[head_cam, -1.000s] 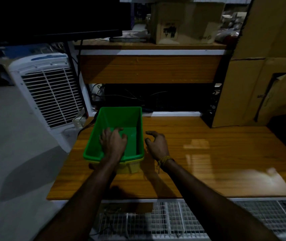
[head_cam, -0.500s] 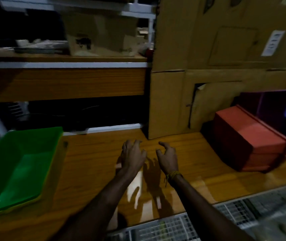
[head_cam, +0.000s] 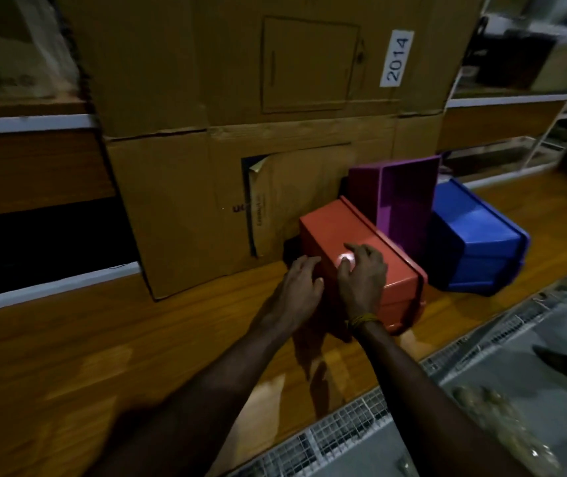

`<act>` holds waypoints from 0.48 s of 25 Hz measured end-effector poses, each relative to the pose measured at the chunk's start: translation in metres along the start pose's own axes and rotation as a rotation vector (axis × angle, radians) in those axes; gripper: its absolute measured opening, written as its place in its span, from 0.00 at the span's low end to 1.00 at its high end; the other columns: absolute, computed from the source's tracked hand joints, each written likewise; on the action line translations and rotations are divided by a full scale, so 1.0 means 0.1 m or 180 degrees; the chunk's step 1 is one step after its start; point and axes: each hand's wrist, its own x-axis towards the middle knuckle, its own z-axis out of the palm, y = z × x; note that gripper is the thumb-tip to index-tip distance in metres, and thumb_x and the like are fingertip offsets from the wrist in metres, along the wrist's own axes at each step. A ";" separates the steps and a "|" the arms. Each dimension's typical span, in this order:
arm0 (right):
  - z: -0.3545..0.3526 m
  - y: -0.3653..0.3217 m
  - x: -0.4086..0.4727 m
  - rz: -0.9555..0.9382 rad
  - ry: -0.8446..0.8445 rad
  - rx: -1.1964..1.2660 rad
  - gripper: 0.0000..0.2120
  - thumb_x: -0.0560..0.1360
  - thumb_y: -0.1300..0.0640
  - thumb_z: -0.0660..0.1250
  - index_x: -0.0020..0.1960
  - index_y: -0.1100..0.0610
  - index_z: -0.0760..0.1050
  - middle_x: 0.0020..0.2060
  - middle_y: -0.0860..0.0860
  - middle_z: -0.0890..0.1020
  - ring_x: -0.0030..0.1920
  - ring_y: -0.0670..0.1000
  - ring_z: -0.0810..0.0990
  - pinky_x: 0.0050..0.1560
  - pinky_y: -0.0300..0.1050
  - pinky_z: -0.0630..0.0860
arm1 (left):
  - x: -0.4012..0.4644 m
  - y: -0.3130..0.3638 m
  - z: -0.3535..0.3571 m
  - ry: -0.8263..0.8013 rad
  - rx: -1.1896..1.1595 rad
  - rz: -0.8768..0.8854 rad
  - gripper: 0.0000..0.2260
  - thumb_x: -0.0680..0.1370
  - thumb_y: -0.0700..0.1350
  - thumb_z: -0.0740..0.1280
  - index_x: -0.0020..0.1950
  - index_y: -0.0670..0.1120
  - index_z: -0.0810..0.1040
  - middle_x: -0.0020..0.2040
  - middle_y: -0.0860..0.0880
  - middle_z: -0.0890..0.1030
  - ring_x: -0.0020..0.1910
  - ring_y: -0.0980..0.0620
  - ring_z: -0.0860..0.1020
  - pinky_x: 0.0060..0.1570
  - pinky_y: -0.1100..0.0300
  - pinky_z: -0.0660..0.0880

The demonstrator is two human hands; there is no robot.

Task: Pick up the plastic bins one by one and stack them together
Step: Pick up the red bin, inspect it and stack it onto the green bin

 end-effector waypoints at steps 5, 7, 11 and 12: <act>-0.13 0.33 0.46 0.0098 0.0086 -0.0951 0.20 0.74 0.60 0.66 0.66 0.57 0.75 0.70 0.66 0.69 0.74 0.65 0.65 0.74 0.62 0.58 | 0.27 0.26 0.30 -0.0267 0.0097 0.0457 0.20 0.82 0.45 0.60 0.75 0.49 0.66 0.77 0.47 0.64 0.77 0.50 0.62 0.72 0.59 0.59; -0.09 0.44 0.55 0.0278 -0.0105 -0.1296 0.20 0.75 0.58 0.65 0.66 0.58 0.74 0.70 0.67 0.69 0.74 0.66 0.64 0.76 0.62 0.53 | 0.33 0.25 0.34 -0.0348 0.0167 0.0505 0.20 0.82 0.47 0.61 0.75 0.49 0.67 0.78 0.46 0.63 0.78 0.48 0.59 0.74 0.58 0.57; 0.00 0.41 0.55 0.0233 -0.0136 -0.1607 0.20 0.75 0.56 0.65 0.66 0.58 0.74 0.61 0.67 0.76 0.66 0.66 0.72 0.75 0.63 0.56 | 0.35 0.16 0.31 -0.0240 0.0405 0.0562 0.19 0.81 0.47 0.63 0.71 0.46 0.72 0.75 0.45 0.67 0.76 0.46 0.62 0.74 0.57 0.57; 0.02 0.36 0.53 0.0211 -0.0062 -0.1556 0.20 0.75 0.56 0.65 0.66 0.58 0.74 0.60 0.67 0.76 0.65 0.66 0.72 0.75 0.63 0.56 | 0.32 0.17 0.25 -0.0170 0.0454 0.0598 0.18 0.80 0.47 0.63 0.69 0.46 0.74 0.73 0.44 0.69 0.74 0.46 0.65 0.72 0.56 0.60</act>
